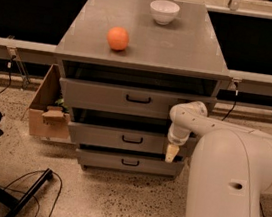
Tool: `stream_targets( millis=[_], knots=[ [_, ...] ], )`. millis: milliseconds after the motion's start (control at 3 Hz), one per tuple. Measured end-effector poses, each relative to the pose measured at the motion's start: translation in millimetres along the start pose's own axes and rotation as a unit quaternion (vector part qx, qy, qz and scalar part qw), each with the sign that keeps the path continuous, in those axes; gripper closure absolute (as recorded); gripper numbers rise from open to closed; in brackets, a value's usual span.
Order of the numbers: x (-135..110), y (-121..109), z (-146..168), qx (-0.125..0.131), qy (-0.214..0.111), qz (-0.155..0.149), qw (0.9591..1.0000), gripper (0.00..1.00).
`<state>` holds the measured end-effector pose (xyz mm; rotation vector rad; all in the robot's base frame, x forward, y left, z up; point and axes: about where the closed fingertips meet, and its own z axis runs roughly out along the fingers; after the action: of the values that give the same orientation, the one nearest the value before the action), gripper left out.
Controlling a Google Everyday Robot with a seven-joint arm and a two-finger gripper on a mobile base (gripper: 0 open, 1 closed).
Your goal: Open middle drawer
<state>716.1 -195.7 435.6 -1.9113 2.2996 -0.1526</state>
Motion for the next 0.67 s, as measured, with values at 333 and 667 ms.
stream_targets(
  millis=[333,667],
  knots=[
    [9.3,18.7,-0.5,-0.01,0.013,0.007,0.9998,0.5],
    [12.5,21.4,-5.0,-0.011,0.016,0.012,0.9997,0.73]
  ],
)
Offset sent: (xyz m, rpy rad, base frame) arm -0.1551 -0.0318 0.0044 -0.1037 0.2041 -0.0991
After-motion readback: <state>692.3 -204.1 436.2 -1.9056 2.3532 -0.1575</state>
